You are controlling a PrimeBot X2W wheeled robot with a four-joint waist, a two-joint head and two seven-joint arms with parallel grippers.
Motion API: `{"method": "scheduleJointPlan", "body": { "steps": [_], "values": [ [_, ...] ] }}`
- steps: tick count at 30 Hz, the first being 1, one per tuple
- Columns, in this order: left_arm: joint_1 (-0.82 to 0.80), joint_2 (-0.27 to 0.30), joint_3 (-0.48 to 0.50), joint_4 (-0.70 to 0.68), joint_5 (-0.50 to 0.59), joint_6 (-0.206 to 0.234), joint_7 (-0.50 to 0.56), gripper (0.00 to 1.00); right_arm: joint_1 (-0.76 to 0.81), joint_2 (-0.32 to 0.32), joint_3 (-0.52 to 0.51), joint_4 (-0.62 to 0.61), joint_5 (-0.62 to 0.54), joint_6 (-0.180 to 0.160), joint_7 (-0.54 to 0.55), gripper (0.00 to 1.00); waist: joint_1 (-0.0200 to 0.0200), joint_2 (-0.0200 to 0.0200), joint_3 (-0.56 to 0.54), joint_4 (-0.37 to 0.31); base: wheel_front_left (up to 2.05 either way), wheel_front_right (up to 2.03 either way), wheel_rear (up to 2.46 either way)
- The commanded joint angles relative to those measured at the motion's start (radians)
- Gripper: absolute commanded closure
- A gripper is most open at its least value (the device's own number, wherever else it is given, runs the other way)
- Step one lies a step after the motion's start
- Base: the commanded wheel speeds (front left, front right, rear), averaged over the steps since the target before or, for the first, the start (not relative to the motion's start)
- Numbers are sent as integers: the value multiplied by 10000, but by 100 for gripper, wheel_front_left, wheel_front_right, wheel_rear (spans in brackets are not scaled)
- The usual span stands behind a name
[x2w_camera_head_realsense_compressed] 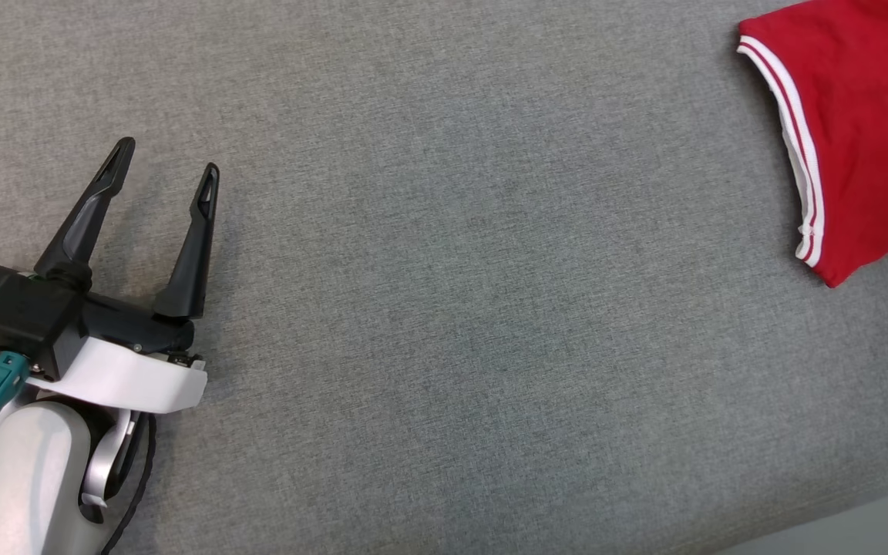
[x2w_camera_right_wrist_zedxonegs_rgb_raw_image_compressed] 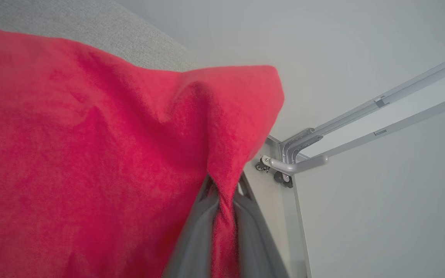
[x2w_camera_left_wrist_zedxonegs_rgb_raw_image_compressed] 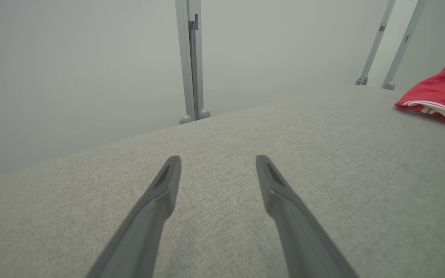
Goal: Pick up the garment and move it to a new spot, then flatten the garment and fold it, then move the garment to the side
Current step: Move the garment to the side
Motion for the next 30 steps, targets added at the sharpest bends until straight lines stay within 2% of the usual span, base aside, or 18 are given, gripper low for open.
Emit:
{"method": "scheduleJointPlan", "body": {
  "steps": [1, 3, 4, 5, 11, 14, 17, 24, 25, 27, 30],
  "values": [
    [-178, 33, -7, 30, -25, 34, -72, 0, -16, 134, -249, 206, -57, -4, 4, 63, 0, 0, 1, 73, 0, 0, 0],
    [-171, -8, -43, 59, -25, 65, -112, 0, 65, 331, -457, 324, -36, -4, -15, 20, 0, 0, -5, 140, 0, 0, 0],
    [-164, -14, -52, 70, -22, 80, -138, 0, 98, 397, -544, 403, -19, -4, 7, 7, 0, 0, 2, 162, 0, 0, 0],
    [-157, -32, -65, 87, -13, 88, -148, 0, 113, 434, -637, 419, -81, -4, -18, 0, 0, 0, 8, 183, 0, 0, 0],
    [-44, -74, -162, 210, -1, 151, -219, 0, 336, 810, -1481, 597, 79, -4, -297, 0, 0, 0, -147, 273, 0, 0, 0],
    [107, -143, -164, 319, -64, 212, -308, 0, 634, 1115, -2165, 309, 102, -4, -473, 0, 0, 0, -436, 289, 0, 0, 0],
    [329, -228, -131, 454, -166, 293, -422, 0, 1110, 1681, -3017, -253, 270, -4, -554, 0, 0, 0, -822, 305, 0, 0, 0],
    [745, -441, -99, 657, -451, 452, -575, 0, 2916, 3452, -4612, -3044, 124, -3, -554, 0, 0, 0, -1656, 499, 0, 0, 0],
    [864, -485, -83, 697, -500, 509, -617, 0, 3436, 3959, -4788, -3707, 68, -3, -553, 0, 0, 0, -1847, 613, 0, 0, 0],
    [926, -519, -91, 732, -514, 531, -631, 0, 3712, 4143, -4865, -3961, -15, -3, -551, 0, 0, 0, -1951, 678, 0, 0, 0],
    [1041, -607, -56, 838, -623, 606, -722, 0, 4318, 4749, -4864, -4620, -61, -3, -550, 0, 0, 0, -2267, 866, 0, 0, 0]
  ]
}}
